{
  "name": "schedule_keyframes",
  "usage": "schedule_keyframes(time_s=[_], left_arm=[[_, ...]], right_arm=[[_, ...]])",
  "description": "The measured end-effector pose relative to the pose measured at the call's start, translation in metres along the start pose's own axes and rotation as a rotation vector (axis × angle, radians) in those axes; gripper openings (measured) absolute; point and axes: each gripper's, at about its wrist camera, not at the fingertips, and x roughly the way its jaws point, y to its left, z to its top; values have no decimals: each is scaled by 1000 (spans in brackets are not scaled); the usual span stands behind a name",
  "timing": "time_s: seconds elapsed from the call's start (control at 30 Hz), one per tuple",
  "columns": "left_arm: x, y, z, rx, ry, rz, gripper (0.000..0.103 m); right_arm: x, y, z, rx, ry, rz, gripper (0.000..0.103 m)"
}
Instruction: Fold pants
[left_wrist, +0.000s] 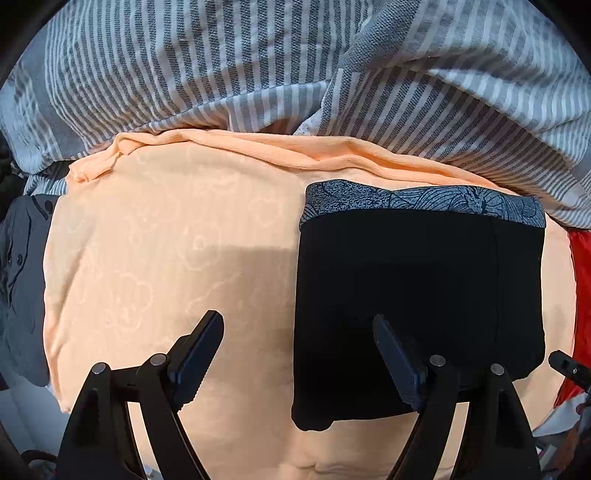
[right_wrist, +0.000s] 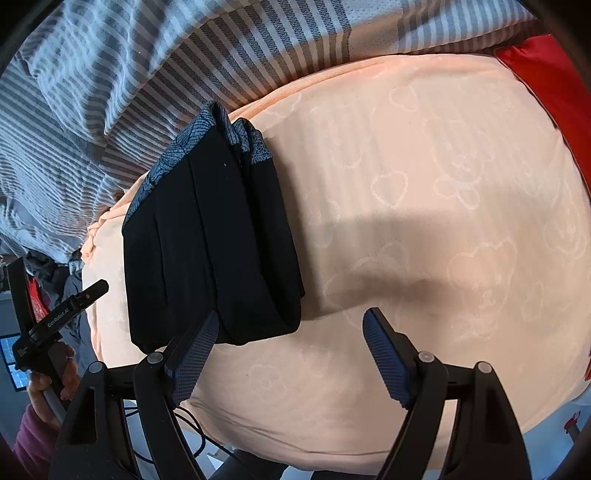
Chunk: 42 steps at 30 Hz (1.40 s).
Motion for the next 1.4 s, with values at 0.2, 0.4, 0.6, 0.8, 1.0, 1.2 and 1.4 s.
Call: schedule_keyframes(time_s=[0.2,0.4,0.6,0.8,1.0,1.2,1.4], left_arm=[[3,-3,1,4,6,-10,84],[5,3,3,3,11,-104,84],[16,10,9,2,22,-194,84],[34,11,10,1,54,-282,84],[52,17,12,1,103,-362,84],[78,19,18,31,150,-423,84],[98,7,21,66,175,-473,89]], right_arm=[[3,-3,-1,11,8,4,83],[3,-7,5,-1,7,31,83],[6,-10,20,-36,-5,106,85],[18,-12,36,-61,-4,156,87],[26,-14,52,-78,-5,235,88],[49,-19,64,-76,54,389,88],[79,-19,74,-104,107,509,88]])
